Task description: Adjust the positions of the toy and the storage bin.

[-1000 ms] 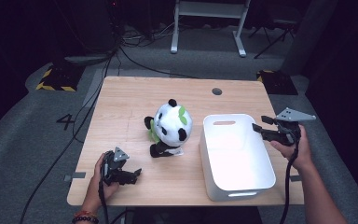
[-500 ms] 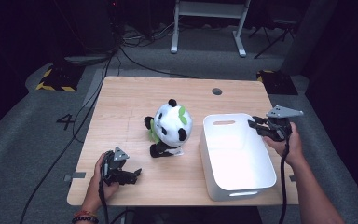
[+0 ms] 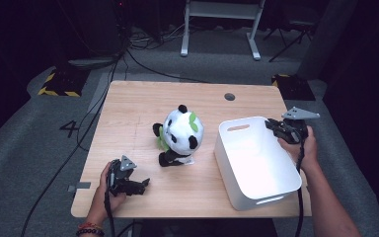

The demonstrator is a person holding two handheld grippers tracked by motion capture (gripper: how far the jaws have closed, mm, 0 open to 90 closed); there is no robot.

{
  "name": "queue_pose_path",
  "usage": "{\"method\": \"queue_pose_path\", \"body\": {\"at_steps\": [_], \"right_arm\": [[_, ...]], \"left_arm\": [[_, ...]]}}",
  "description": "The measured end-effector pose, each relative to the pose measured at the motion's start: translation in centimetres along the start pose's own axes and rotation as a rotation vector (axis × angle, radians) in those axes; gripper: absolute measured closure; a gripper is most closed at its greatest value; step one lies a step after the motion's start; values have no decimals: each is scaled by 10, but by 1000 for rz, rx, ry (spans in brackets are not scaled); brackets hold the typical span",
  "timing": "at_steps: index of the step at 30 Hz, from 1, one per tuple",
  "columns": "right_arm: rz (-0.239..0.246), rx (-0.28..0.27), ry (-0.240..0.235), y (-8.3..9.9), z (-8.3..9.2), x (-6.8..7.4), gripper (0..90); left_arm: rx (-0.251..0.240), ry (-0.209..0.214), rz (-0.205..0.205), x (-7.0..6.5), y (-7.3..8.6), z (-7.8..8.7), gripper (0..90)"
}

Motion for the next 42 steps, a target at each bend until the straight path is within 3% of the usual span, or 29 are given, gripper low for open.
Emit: {"method": "queue_pose_path", "body": {"at_steps": [20, 28, 30, 34, 42], "right_arm": [[-119, 15, 163, 2, -11, -48, 826], [-143, 18, 157, 2, -10, -50, 798], [-145, 15, 141, 3, -7, -49, 710], [-159, -33, 127, -2, 7, -50, 642], [-146, -63, 104, 0, 30, -48, 549]], "left_arm": [[1, 2, 0, 0, 0, 0, 4], [-2, 2, -15, 0, -1, -1, 4], [-2, 2, -16, 0, -1, -1, 3], [-1, 6, -10, -1, -1, -1, 4], [-2, 2, -17, 0, -1, -1, 4]]}}
Point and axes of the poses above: each handheld gripper's, and its own axes: z roughly backward along the jaws, y roughly out of its underside, x roughly to its left, the point moved 10 cm from there along -z, roughly forward along the jaws, and after that the axes turned 5 degrees about -x, right-handed, at the moved point
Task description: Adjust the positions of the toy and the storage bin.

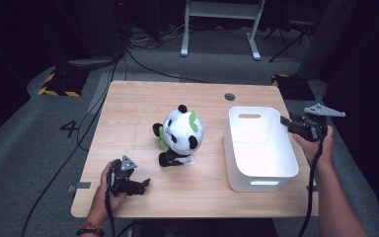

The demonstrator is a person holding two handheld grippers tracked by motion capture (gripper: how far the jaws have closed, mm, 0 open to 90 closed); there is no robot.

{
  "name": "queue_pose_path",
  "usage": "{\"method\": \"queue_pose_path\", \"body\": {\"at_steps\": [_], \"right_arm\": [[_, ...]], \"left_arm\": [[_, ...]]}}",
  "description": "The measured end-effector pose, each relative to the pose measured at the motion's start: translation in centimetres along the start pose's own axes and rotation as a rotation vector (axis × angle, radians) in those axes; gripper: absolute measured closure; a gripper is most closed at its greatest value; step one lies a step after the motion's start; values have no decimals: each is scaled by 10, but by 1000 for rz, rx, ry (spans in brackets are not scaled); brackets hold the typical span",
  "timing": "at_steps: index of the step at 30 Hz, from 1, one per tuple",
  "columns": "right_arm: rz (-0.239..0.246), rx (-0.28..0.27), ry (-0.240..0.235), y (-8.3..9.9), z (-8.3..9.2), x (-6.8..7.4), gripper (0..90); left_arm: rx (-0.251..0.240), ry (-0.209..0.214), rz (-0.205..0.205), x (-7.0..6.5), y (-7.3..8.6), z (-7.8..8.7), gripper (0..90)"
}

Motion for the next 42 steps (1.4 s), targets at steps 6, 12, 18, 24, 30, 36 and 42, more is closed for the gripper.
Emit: {"method": "queue_pose_path", "body": {"at_steps": [6, 12, 18, 24, 30, 36, 42], "right_arm": [[-3, -21, 22, 6, 17, -9, 455], [-9, -25, 54, 12, 31, -18, 363], [3, -5, 56, 23, 41, -22, 360], [7, 15, 33, 39, 47, -24, 320], [50, 64, 41, 63, 51, -25, 297], [52, 90, 16, 85, 54, -23, 286], [67, 115, -17, 105, 56, -17, 262]], "left_arm": [[1, 0, 0, 0, 0, 0, 3], [0, 0, 1, 0, 0, 0, 4], [0, 1, 3, 0, 0, 0, 4], [0, 0, 2, 0, 0, 0, 3], [0, 0, 1, 0, 0, 0, 4], [0, 0, 0, 0, 0, 0, 4], [0, 0, 0, 0, 0, 0, 4]]}}
Point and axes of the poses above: each handheld gripper's, and its own axes: z roughly backward along the jaws, y roughly out of its underside, x roughly to its left, the point moved 10 cm from there along -z, roughly forward along the jaws, and after that the axes turned 5 degrees about -x, right-handed, at the moved point
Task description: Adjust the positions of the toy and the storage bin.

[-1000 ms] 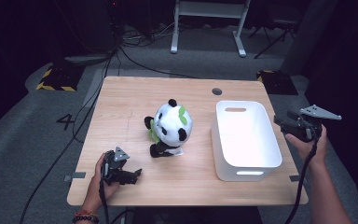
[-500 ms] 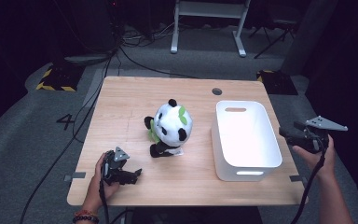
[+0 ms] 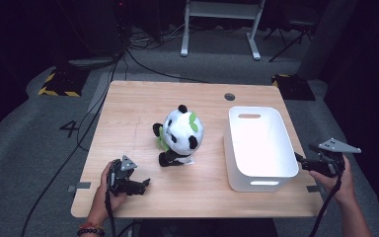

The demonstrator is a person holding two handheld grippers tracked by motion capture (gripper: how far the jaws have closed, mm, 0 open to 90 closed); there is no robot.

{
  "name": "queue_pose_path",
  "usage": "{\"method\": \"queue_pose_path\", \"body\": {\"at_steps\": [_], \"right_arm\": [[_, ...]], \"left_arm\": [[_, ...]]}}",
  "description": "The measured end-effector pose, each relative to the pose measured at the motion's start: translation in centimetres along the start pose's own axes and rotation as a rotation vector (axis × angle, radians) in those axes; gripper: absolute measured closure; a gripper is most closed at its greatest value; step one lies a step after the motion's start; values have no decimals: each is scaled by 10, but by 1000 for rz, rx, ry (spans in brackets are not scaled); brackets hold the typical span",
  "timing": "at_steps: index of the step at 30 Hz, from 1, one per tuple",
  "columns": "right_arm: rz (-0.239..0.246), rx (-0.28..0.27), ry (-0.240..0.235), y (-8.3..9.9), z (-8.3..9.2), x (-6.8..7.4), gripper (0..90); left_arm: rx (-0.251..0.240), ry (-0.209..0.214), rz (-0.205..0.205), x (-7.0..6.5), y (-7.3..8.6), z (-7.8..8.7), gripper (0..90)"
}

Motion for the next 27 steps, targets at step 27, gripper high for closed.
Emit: {"method": "queue_pose_path", "body": {"at_steps": [27], "right_arm": [[-3, 105, -150, 80, -12, 37, 242]], "left_arm": [[-3, 2, 10, -1, 0, -1, 3]]}}
Point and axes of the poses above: each handheld gripper's, and its own axes: z roughly backward along the jaws, y roughly out of its underside, x roughly to its left, the point moved 10 cm from there along -z, roughly forward along the jaws, and after that the axes turned 5 degrees about -x, right-handed, at the moved point
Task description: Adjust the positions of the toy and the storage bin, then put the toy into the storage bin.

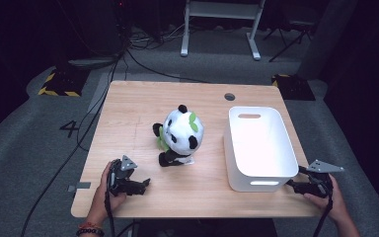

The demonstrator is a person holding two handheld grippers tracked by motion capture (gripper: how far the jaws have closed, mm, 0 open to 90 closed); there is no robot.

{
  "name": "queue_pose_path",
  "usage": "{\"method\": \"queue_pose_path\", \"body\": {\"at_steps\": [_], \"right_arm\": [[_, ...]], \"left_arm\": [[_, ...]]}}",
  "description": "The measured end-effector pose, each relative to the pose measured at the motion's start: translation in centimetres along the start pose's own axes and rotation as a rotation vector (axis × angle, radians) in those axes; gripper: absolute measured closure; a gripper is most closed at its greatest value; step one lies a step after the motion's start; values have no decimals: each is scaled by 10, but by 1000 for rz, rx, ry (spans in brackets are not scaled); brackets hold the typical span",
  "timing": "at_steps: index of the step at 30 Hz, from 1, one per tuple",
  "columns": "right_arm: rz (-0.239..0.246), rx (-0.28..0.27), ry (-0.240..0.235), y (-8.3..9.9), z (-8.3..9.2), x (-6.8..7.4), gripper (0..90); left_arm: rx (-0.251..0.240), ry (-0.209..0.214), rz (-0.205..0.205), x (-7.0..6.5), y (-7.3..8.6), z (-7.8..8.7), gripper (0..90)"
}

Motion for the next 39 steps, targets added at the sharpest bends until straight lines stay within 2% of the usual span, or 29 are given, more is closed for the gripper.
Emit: {"method": "queue_pose_path", "body": {"at_steps": [1, 2, 9, 17, 19, 23, 26, 27, 28, 29, 30, 32, 33, 34, 35, 36, 37, 39], "right_arm": [[12, 6, -7, 2, 0, -1, 238], [-3, 1, -10, 4, 1, 0, 237], [-25, -9, -21, 5, 0, -1, 200], [-18, -5, -26, 5, -1, -1, 179], [-14, -3, -26, 5, -1, -1, 173], [-13, -2, -26, 5, -1, -1, 172], [-14, -2, -24, 5, -1, -1, 173], [-15, -2, -24, 5, -1, -1, 173], [-14, -2, -24, 5, -1, -1, 172], [-15, -2, -24, 5, -1, -1, 173], [-15, -3, -24, 5, -1, -1, 172], [-15, -3, -24, 5, -1, -1, 173], [-15, -2, -24, 5, -1, -1, 173], [-15, -2, -23, 5, -1, -1, 173], [-15, -2, -23, 5, -1, -1, 173], [-16, -2, -22, 5, -1, -1, 173], [-17, -2, -21, 5, -1, -1, 173], [-17, -2, -21, 5, -1, -1, 173]], "left_arm": [[0, -3, -2, 0, 0, 0, 3], [1, -5, -2, 1, 0, 0, 3], [3, 4, -1, -1, 0, 0, 3], [9, 6, 1, -1, 1, 1, 4], [-3, 6, -7, -1, 0, 0, 4], [8, 31, -22, -4, 1, 0, 3], [28, 27, -16, -5, 1, 1, 2], [38, 17, -32, -4, 0, 1, 4], [52, 23, -29, -6, 0, 1, 8], [63, 33, -45, -6, -1, 2, 26], [70, 43, -36, -9, -1, 3, 49], [61, 59, -72, -12, -4, 3, 104], [68, 76, -70, -16, -5, 3, 138], [66, 57, -93, -15, -6, 3, 163], [75, 53, -87, -18, -6, 4, 158], [64, 33, -112, -18, -8, 4, 161], [69, 26, -134, -20, -9, 4, 170], [54, 23, -144, -25, -13, 5, 178]]}}
Point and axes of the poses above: each handheld gripper's, and its own axes: z roughly backward along the jaws, y roughly out of its underside, x roughly to its left, the point moved 10 cm from there along -z, roughly forward along the jaws, and after that the axes turned 5 degrees about -x, right-handed, at the moved point
